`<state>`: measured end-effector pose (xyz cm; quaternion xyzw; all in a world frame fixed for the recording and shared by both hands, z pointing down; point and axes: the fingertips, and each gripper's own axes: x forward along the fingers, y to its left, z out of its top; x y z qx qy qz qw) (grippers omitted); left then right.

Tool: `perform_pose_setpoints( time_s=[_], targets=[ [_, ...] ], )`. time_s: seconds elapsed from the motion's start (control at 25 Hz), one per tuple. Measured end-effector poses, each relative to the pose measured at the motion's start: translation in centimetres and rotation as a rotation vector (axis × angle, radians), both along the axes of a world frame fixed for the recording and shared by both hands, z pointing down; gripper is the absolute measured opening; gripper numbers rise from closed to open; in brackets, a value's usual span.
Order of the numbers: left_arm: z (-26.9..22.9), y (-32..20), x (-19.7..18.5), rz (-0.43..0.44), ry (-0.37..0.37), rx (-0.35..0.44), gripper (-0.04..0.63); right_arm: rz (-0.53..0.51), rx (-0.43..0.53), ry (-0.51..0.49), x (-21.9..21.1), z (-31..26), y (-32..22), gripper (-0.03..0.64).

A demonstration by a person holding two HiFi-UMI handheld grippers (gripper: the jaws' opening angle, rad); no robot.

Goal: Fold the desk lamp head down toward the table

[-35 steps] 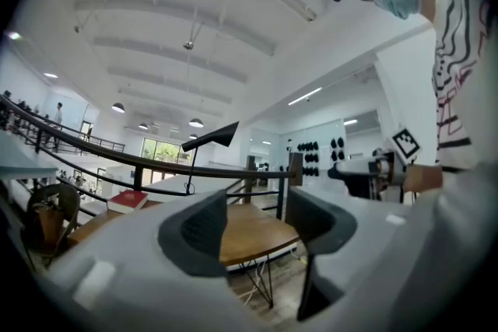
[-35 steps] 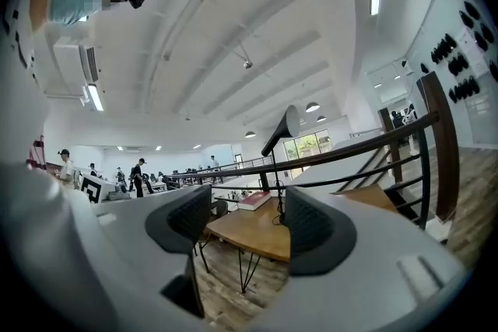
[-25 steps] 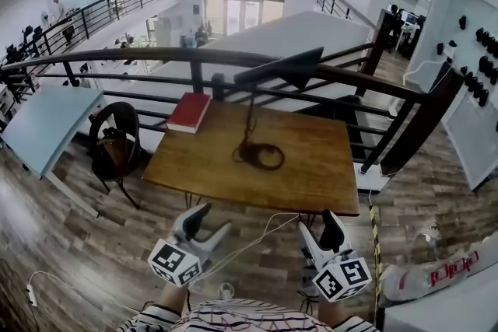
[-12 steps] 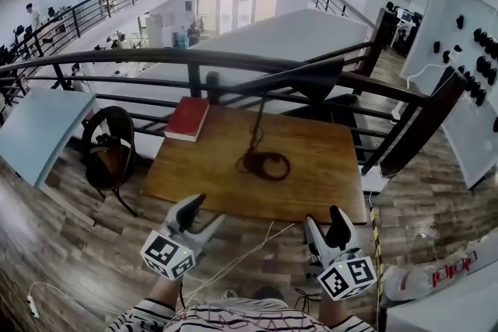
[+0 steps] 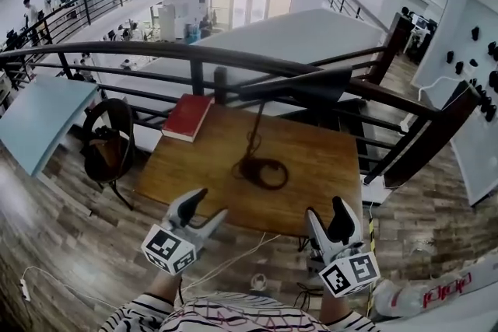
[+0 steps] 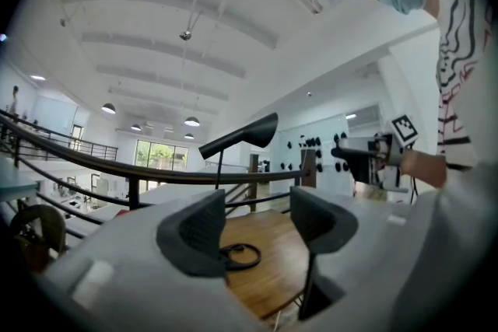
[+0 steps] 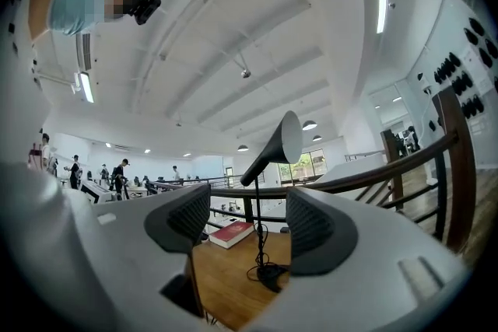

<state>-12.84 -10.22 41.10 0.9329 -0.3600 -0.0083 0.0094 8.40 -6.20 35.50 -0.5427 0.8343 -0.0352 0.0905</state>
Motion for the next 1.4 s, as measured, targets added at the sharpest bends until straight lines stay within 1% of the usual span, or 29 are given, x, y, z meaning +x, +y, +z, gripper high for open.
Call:
perform_pose_setpoints(
  time_s=[0.44, 0.64, 0.8, 0.92, 1.12, 1.4],
  targets=[
    [0.7, -6.2, 8.1, -0.080, 0.000, 0.027, 0.259, -0.147, 0.115, 0.152, 5.9, -3.5, -7.2, 0.291],
    [1.3, -8.5, 10.1, -0.140, -0.002, 0.040, 0.259, -0.201, 0.186, 0.197, 7.4, -5.9, -9.7, 0.291],
    [1.3, -10.6, 10.8, -0.182, 0.001, 0.050, 0.259, -0.220, 0.253, 0.219, 7.8, -8.4, -11.7, 0.291],
    [1.3, -12.2, 10.7, -0.189, -0.004, 0.053, 0.259, -0.223, 0.302, 0.234, 7.5, -10.3, -13.0, 0.291],
    [0.9, -15.4, 10.3, -0.168, -0.011, 0.057, 0.259, -0.225, 0.359, 0.275, 6.3, -13.4, -15.0, 0.291],
    [1.4, -20.8, 9.5, -0.126, -0.029, 0.039, 0.259, -0.176, 0.406, 0.368, 4.0, -16.6, -18.6, 0.282]
  ],
)
